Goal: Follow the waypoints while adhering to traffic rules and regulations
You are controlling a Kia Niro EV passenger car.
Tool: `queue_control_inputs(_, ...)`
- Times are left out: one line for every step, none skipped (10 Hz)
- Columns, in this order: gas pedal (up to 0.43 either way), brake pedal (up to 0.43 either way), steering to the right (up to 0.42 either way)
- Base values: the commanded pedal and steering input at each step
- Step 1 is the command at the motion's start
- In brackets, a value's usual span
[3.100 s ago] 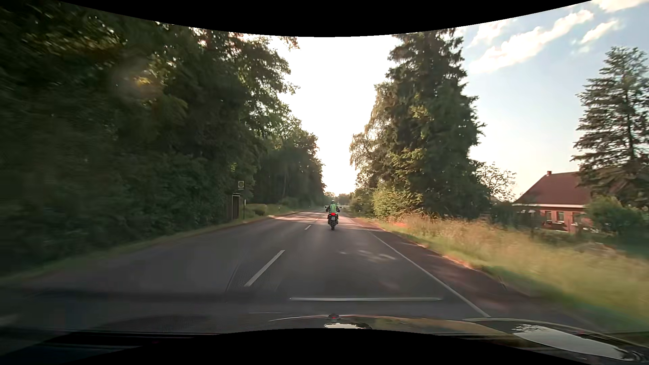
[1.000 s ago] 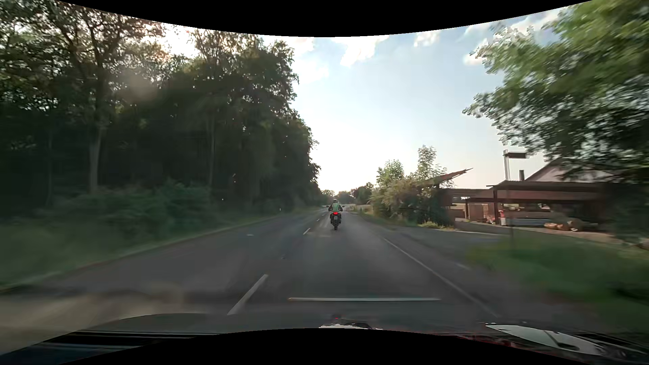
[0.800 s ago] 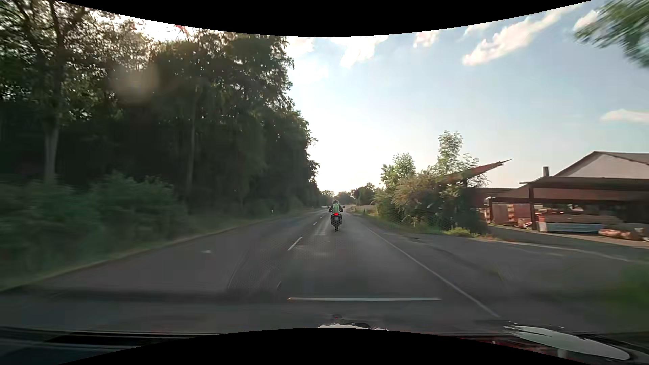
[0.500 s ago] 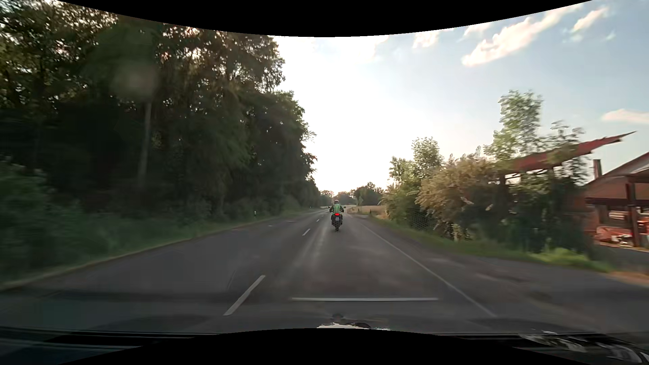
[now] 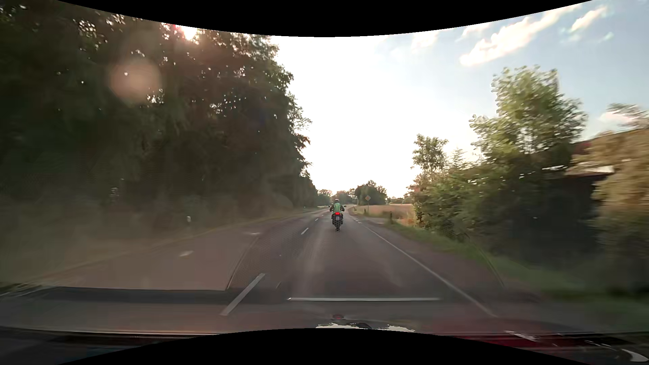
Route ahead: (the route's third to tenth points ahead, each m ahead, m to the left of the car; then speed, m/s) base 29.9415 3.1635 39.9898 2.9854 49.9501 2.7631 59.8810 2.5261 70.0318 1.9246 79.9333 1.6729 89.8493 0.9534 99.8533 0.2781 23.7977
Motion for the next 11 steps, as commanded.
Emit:
queue_control_inputs(0.177,0.000,0.000)
queue_control_inputs(0.177,0.000,0.000)
queue_control_inputs(0.177,0.000,0.000)
queue_control_inputs(0.177,0.000,0.000)
queue_control_inputs(0.177,0.000,0.000)
queue_control_inputs(0.177,0.000,0.000)
queue_control_inputs(0.177,0.000,0.000)
queue_control_inputs(0.177,0.000,0.000)
queue_control_inputs(0.177,0.000,0.000)
queue_control_inputs(0.177,0.000,0.000)
queue_control_inputs(0.177,0.000,0.000)
